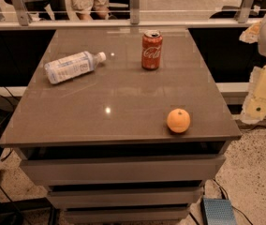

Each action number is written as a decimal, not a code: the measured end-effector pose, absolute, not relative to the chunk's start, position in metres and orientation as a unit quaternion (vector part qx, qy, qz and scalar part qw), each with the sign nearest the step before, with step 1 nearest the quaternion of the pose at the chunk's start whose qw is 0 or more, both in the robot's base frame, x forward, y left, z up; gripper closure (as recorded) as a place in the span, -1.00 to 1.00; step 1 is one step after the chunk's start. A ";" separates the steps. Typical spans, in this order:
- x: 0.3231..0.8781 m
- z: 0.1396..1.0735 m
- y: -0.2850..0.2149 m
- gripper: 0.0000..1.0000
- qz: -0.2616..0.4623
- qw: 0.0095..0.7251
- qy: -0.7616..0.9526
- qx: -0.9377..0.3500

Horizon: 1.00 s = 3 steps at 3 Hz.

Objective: Knock coke can over

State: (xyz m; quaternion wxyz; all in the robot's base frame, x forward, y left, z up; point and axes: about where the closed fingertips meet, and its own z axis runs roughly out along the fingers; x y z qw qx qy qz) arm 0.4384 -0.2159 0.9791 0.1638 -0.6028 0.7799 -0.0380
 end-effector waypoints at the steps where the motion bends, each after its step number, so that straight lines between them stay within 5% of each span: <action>1: 0.438 0.979 -0.216 -1.00 -0.038 0.164 0.780 -0.603; 3: 0.487 0.983 -0.202 -1.00 0.009 0.271 0.750 -0.604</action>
Offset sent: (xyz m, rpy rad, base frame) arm 0.0429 0.0060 0.0094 0.2042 -0.1190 0.0386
